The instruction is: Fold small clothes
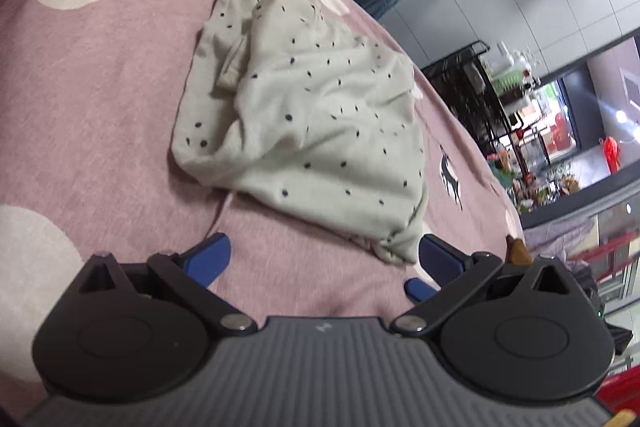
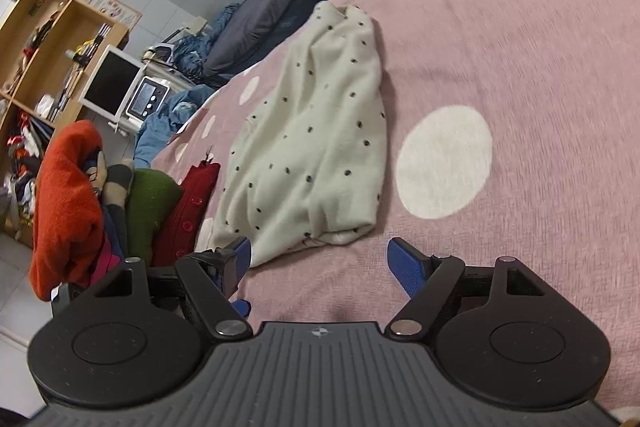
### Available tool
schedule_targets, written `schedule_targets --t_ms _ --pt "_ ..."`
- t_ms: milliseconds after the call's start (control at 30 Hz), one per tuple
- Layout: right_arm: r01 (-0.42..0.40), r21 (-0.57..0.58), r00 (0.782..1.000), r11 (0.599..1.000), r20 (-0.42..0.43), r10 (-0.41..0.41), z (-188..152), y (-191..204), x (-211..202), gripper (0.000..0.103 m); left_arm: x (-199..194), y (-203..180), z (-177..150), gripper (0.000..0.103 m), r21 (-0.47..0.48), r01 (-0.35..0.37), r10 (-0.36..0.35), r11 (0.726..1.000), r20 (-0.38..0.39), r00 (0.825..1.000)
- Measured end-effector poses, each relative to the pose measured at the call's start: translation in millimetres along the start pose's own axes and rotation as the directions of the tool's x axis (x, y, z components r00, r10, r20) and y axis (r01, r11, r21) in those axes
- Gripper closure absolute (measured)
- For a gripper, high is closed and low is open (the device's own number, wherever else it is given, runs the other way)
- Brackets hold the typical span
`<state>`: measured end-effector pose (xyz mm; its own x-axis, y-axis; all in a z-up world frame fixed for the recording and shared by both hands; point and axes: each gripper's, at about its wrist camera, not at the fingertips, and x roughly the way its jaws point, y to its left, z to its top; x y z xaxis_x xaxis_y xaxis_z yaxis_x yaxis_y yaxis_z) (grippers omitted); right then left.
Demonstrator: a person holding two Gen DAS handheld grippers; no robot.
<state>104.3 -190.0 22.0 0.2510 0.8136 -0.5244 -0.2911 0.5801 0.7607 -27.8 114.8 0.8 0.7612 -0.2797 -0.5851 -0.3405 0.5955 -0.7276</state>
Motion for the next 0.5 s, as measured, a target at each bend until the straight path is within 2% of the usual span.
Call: schedule_targets --t_ms 233,500 --pt "-0.001 0.038 1.000 0.999 -0.024 0.002 22.0 2.1 22.7 0.000 25.3 3.1 20.7 0.000 -0.080 0.019 -0.010 0.997 0.115 0.993" --pt "-0.006 0.086 1.000 0.996 -0.023 0.008 73.2 -9.3 59.0 0.000 43.5 -1.7 33.4 0.000 -0.046 0.001 0.006 0.999 0.167 0.986"
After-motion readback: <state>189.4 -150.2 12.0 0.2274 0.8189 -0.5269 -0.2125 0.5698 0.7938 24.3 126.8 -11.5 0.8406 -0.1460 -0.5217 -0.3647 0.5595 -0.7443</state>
